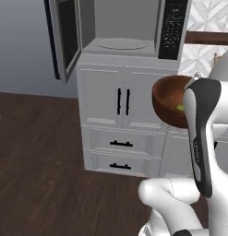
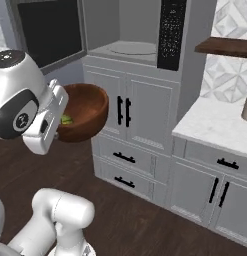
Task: Pick the lime from the sink and place it in the bowl. Then pick the bowl and place it in the microwave. Then close the microwave door and press the start button.
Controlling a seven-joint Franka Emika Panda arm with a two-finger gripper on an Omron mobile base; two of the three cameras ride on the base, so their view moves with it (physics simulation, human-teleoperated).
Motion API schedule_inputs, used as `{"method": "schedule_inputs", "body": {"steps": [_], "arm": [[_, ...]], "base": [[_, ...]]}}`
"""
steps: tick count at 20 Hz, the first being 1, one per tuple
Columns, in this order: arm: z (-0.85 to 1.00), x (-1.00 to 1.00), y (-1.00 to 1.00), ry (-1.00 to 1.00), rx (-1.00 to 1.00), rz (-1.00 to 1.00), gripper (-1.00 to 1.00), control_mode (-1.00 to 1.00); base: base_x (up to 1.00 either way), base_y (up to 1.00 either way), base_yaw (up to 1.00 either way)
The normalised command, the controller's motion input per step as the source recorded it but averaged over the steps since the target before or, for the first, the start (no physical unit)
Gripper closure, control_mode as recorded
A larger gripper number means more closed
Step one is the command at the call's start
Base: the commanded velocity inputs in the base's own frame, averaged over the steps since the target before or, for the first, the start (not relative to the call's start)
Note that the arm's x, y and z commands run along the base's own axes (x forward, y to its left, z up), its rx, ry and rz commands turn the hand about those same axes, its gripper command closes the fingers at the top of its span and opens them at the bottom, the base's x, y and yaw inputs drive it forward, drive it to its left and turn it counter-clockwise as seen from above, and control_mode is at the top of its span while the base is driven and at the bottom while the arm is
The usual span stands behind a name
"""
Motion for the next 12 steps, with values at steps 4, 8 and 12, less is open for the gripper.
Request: {"method": "schedule_inputs", "body": {"steps": [4, 8, 12], "arm": [[0.0, 0.0, 0.0, 0.0, 0.0, 0.0, 1.0, 1.0], [0.0, 0.0, 0.0, 0.0, 0.0, 0.0, 1.0, 1.0], [0.0, 0.0, 0.0, 0.0, 0.0, 0.0, 1.0, 1.0]], "base": [[1.0, -0.25, 0.16], [0.99, -0.07, 0.12], [0.48, 0.14, 0.09]]}}
